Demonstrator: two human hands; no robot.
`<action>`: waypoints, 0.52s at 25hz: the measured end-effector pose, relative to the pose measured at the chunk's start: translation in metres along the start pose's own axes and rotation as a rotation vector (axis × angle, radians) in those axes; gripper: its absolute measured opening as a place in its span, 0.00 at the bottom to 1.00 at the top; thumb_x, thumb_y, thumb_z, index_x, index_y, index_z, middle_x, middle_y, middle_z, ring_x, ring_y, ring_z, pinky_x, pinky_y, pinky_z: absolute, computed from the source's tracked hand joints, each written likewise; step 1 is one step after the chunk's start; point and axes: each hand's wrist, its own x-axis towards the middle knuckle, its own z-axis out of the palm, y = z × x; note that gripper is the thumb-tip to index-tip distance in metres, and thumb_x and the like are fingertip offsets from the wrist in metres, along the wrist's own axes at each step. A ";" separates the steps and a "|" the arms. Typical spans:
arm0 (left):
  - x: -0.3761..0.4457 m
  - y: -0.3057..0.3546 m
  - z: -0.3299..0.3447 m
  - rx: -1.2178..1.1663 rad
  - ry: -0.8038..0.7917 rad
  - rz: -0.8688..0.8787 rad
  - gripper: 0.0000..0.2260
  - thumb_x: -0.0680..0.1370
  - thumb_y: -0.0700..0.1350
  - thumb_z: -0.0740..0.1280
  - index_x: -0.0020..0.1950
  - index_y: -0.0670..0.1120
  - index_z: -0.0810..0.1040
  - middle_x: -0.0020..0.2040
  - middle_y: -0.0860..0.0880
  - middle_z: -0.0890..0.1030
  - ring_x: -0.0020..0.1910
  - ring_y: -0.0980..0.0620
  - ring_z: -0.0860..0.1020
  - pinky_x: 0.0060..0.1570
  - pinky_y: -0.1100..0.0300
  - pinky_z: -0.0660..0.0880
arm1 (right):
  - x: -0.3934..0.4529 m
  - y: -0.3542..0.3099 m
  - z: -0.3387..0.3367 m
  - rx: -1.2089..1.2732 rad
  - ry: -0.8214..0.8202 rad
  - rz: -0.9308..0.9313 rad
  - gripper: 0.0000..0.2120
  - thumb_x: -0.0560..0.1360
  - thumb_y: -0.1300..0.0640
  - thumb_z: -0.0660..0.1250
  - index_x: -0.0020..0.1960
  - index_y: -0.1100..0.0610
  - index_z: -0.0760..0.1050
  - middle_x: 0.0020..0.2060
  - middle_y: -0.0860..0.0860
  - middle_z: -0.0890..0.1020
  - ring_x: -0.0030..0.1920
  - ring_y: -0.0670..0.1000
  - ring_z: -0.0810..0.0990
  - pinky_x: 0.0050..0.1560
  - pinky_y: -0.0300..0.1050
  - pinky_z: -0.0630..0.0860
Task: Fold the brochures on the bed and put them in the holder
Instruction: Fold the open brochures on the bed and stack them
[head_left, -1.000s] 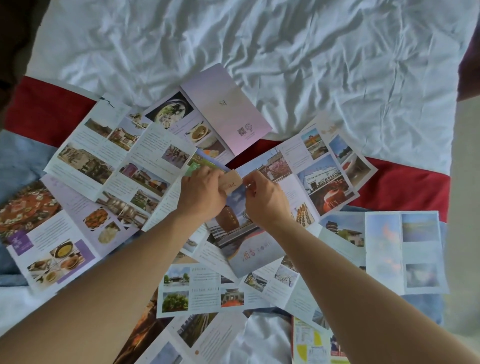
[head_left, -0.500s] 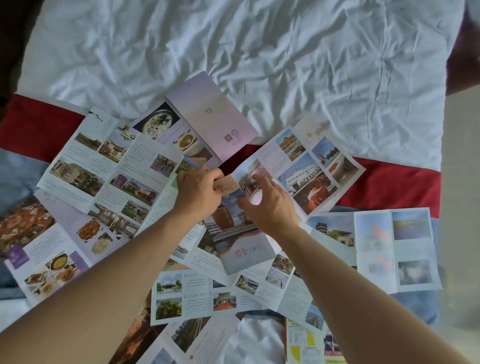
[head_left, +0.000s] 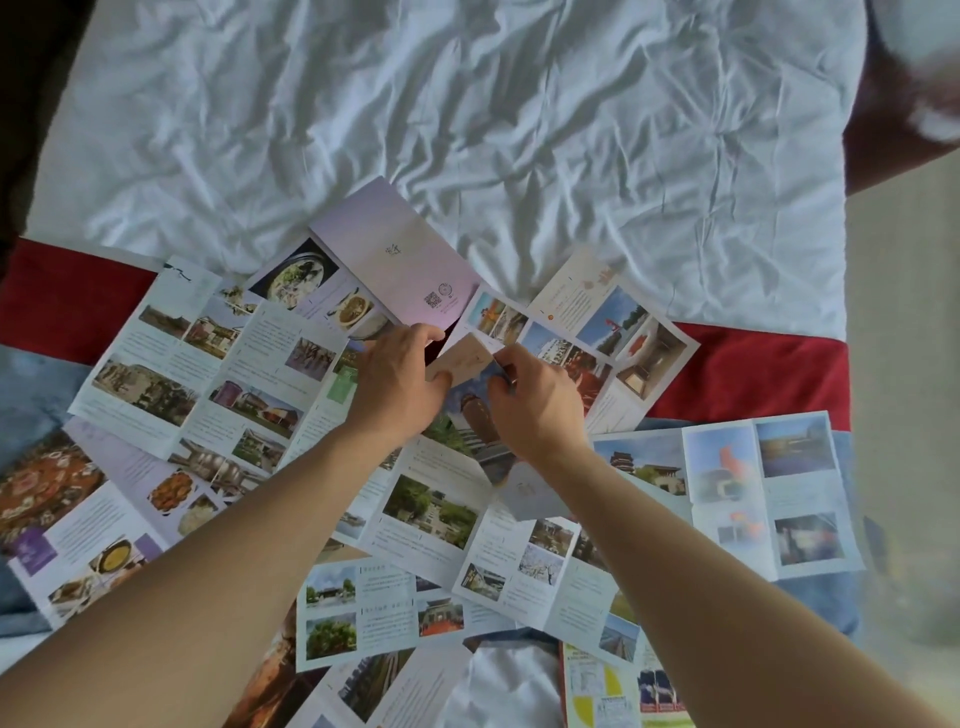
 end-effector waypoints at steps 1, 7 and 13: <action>0.001 0.000 0.002 -0.009 -0.021 -0.008 0.20 0.75 0.45 0.72 0.66 0.46 0.72 0.63 0.45 0.76 0.58 0.43 0.77 0.55 0.51 0.70 | 0.004 0.003 -0.004 -0.012 0.021 0.002 0.08 0.76 0.60 0.60 0.48 0.54 0.78 0.32 0.50 0.80 0.29 0.52 0.76 0.27 0.42 0.70; 0.019 0.002 0.017 0.148 -0.098 0.038 0.23 0.77 0.49 0.68 0.71 0.46 0.71 0.62 0.47 0.80 0.61 0.43 0.76 0.60 0.47 0.67 | 0.042 0.031 -0.017 -0.336 0.087 -0.080 0.04 0.78 0.59 0.64 0.50 0.55 0.77 0.43 0.50 0.81 0.47 0.56 0.76 0.56 0.52 0.67; 0.031 0.011 0.044 0.132 -0.157 0.086 0.23 0.77 0.51 0.68 0.71 0.48 0.69 0.62 0.49 0.79 0.60 0.46 0.75 0.54 0.52 0.64 | 0.065 0.076 -0.013 -0.364 -0.083 0.187 0.10 0.77 0.58 0.63 0.57 0.58 0.72 0.56 0.56 0.76 0.58 0.59 0.73 0.54 0.55 0.74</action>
